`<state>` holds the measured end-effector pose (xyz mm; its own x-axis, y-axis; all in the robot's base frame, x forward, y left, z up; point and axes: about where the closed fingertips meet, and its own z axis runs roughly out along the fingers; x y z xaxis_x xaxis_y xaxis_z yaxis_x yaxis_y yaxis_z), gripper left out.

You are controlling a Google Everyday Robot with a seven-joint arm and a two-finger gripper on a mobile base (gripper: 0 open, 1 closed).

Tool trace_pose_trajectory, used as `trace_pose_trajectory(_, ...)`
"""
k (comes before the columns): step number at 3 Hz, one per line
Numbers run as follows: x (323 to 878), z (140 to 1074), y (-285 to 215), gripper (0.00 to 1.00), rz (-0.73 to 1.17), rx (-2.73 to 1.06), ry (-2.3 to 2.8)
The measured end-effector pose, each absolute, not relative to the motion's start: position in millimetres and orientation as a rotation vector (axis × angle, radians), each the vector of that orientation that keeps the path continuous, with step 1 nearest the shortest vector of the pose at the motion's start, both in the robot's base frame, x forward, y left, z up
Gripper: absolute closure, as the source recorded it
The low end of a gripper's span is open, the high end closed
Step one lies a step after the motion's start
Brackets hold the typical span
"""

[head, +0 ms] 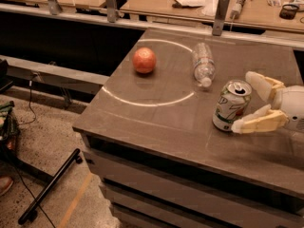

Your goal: Place 7up can upright

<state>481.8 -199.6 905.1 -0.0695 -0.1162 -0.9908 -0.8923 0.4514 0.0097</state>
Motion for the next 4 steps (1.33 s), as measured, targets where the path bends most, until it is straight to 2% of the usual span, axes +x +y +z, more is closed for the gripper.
trace_pose_trajectory(1,484,924,-211,0.00,0.797,-0.940,1.479)
trace_pose_trajectory(3,484,989,-249,0.00,0.637,-0.992,1.429)
trace_pose_trajectory(4,484,990,-249,0.00,0.635,-0.992,1.426)
